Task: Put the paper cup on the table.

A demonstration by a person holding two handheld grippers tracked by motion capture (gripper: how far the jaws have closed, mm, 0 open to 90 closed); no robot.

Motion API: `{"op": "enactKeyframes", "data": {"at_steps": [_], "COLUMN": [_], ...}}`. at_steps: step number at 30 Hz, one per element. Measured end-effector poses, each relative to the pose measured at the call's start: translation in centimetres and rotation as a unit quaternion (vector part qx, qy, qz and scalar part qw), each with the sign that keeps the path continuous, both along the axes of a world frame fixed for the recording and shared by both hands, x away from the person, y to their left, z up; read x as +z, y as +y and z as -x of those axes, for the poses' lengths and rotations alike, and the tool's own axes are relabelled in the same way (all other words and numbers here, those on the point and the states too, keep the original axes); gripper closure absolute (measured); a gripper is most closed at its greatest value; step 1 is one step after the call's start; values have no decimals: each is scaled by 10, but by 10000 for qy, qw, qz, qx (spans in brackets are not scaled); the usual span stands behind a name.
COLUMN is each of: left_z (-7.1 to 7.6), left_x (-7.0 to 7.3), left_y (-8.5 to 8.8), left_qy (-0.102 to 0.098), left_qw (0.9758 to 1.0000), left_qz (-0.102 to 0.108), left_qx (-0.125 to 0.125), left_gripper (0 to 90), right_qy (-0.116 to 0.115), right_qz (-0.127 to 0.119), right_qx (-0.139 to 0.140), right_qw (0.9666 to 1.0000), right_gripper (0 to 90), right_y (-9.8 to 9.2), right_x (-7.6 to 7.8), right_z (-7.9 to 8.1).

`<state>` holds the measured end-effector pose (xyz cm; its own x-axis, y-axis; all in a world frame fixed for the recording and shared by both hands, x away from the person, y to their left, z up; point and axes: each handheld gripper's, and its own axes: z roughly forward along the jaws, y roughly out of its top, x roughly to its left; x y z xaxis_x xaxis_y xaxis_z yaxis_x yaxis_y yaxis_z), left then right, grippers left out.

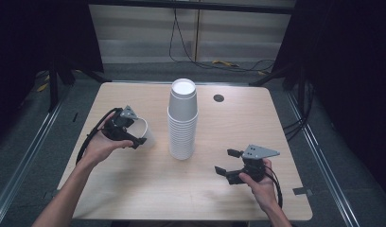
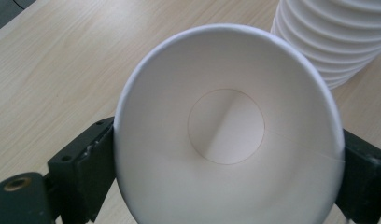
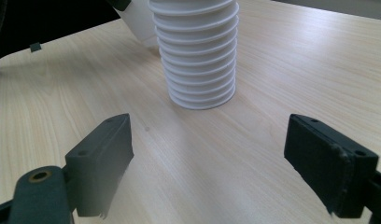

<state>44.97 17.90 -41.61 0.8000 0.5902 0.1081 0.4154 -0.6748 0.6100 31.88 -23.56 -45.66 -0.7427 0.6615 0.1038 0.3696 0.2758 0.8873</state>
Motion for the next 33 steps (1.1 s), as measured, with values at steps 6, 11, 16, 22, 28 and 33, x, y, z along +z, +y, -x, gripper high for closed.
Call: {"op": "enactKeyframes", "data": {"at_steps": [6,11,16,22,28,33], "left_z": [-4,-9,-10,-13,-17,-18], "left_x": [-2,-5,-11,-14,-20,-24], "left_y": [-7,-13,-19,-25,-28,-28], "left_qy": [73,210,172,122,43,-42], "left_qw": [9996,9990,9983,9987,9992,9998], "left_qz": [-259,-389,-519,-474,-391,-188], "left_qx": [3,-84,-185,-148,-73,74], "left_gripper": [89,87,79,66,58,56], "right_qy": [18,50,112,131,184,222], "right_qz": [-7,-13,-30,-42,-63,-73], "right_qx": [1,19,15,17,23,30], "right_qw": [10000,10000,9999,9999,9998,9997], "right_gripper": [153,153,153,153,152,151], "right_y": [0,1,0,1,1,0], "right_x": [0,-1,-2,-3,-3,-4], "right_z": [0,-1,-2,-2,-2,-3]}}
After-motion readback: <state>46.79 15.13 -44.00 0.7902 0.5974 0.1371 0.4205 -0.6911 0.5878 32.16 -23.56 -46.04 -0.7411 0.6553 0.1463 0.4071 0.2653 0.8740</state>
